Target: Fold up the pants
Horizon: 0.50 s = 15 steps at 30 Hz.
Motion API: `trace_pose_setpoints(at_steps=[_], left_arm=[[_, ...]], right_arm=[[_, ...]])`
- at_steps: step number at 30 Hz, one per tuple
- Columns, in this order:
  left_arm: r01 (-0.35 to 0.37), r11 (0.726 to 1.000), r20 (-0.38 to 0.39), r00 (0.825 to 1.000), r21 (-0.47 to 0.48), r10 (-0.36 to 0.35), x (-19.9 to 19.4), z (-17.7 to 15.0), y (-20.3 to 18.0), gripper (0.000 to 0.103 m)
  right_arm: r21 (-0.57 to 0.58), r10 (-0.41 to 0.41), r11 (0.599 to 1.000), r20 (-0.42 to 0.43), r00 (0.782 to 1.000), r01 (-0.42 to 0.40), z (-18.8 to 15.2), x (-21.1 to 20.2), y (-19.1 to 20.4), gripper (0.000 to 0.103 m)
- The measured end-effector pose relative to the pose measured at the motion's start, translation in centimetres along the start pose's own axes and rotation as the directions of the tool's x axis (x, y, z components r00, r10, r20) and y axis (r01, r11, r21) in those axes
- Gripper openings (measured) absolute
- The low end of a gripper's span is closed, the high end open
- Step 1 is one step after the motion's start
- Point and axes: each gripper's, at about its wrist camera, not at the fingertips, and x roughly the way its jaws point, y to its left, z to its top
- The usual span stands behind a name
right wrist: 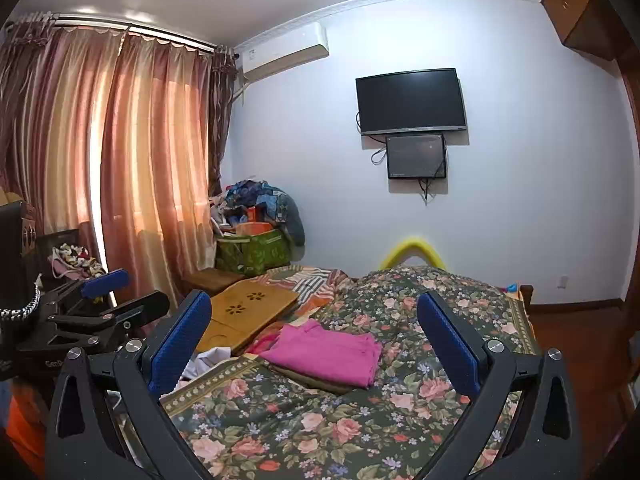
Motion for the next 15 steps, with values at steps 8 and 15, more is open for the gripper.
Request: trace_pose_setpoints(at_steps=[8, 15], left_arm=[[0.009, 1.0, 0.001, 1.0, -0.004, -0.009, 0.02, 0.08, -0.22, 0.103], [0.017, 1.0, -0.006, 1.0, -0.011, -0.017, 0.02, 0.17, -0.15, 0.103]], right_arm=[[0.001, -0.004, 1.0, 0.0, 1.0, 0.004, -0.03, 0.01, -0.13, 0.103], [0.008, -0.007, 1.0, 0.001, 1.0, 0.007, -0.08, 0.12, -0.37, 0.102]])
